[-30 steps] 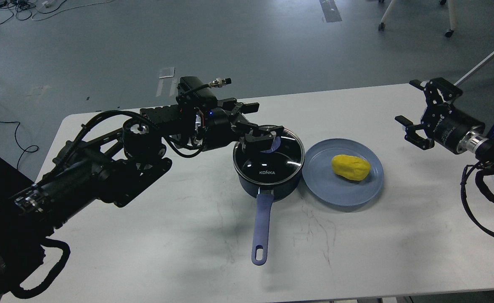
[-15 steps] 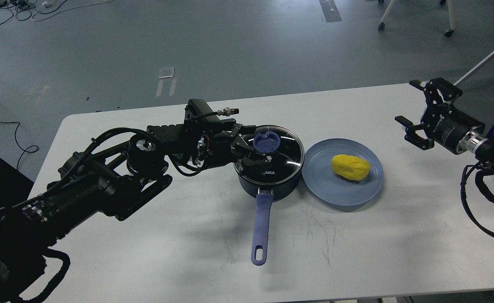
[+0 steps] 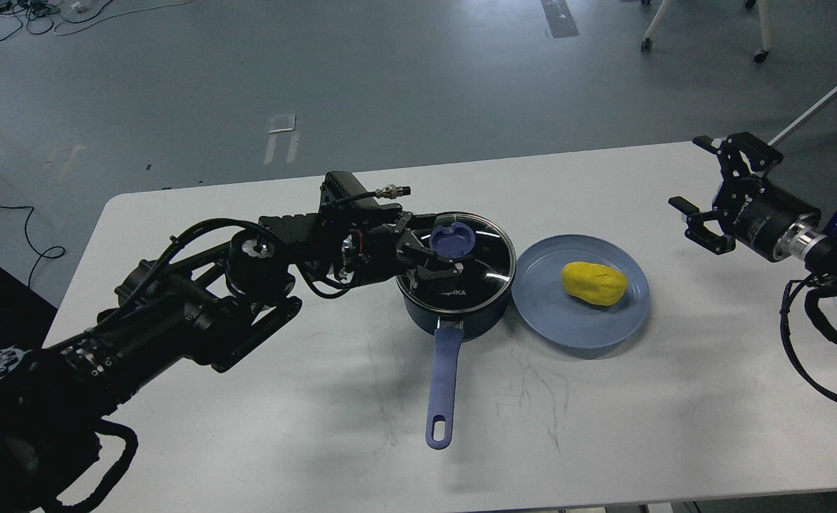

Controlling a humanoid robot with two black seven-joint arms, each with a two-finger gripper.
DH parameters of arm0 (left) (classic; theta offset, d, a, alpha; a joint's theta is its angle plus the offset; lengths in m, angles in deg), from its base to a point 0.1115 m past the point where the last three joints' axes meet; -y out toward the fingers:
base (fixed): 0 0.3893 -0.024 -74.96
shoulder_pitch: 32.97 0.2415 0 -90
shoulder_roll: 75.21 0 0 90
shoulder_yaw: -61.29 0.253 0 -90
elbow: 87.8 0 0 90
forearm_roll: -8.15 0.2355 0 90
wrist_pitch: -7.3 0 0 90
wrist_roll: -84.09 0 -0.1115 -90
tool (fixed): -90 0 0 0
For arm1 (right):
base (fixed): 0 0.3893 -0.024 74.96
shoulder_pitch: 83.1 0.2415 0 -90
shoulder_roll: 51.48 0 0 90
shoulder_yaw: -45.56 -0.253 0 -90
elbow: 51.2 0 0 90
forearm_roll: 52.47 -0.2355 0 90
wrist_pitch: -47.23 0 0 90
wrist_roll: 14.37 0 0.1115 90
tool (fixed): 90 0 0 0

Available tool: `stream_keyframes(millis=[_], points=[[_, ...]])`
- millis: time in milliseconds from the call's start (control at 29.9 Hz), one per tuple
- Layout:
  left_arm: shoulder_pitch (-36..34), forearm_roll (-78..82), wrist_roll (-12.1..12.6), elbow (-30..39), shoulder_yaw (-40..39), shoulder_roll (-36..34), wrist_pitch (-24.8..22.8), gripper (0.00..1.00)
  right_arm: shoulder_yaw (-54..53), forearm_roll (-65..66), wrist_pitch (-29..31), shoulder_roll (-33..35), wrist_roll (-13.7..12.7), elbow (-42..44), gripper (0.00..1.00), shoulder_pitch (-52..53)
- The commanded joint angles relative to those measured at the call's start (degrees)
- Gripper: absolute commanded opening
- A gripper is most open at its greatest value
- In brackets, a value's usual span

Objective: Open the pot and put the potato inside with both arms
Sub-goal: 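Grasp the blue knob of the glass lid with the left gripper, then lift the glass lid off the pot and carry it toward the left arm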

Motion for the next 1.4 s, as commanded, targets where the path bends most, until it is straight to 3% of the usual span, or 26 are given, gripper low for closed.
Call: stream_keyframes(millis=[0, 334, 401, 468, 502, 535, 602, 1003, 1304, 1371], points=[[0.0, -0.09, -0.01, -0.09, 0.1, 0.55, 0.0, 0.98, -0.01, 0.02, 0.0, -0.04, 0.0, 0.0, 0.98, -0.16], [-0.44, -0.09, -0.01, -1.4, 1.69, 1.25, 0.52, 0.91, -0.01, 0.02, 0.0, -0.04, 0.0, -0.09, 0.98, -0.34], [-0.61, -0.18, -0.01, -2.63, 1.78, 1.86, 1.22, 0.76, -0.01, 0.02, 0.0, -0.04, 0.0, -0.27, 0.98, -0.42], [-0.61, -0.18, -0.01, -2.9, 1.86, 1.78, 1.84, 0.69, -0.01, 0.02, 0.0, -0.04, 0.0, -0.27, 0.98, -0.43], [-0.61, -0.18, -0.01, -2.9, 1.95, 1.78, 2.19, 0.6, -0.01, 0.02, 0.0, -0.04, 0.0, -0.27, 0.98, -0.43], [-0.61, -0.18, -0.01, -2.9, 1.95, 1.78, 2.19, 0.6, -0.01, 0.02, 0.0, -0.04, 0.0, -0.27, 0.98, -0.43], [-1.05, -0.35, -0.01, -2.9, 1.86, 1.87, 3.33, 0.46, -0.01, 0.02, 0.0, -0.04, 0.0, -0.27, 0.98, -0.51], [-5.62, -0.79, -0.01, 0.7, 1.95, -2.08, 5.09, 0.46, -0.09, 0.11, 0.0, 0.05, 0.0, -0.27, 0.98, -0.43], [-3.34, -4.22, -0.01, 10.98, 2.56, -21.85, 5.62, 0.47, -0.09, 0.11, 0.0, 0.05, 0.0, -0.27, 0.98, -0.43], [-0.19, -5.27, -0.01, 10.99, 3.36, -25.8, 9.12, 0.47, -0.09, 0.11, 0.0, 0.05, 0.0, -0.36, 0.98, -0.51]])
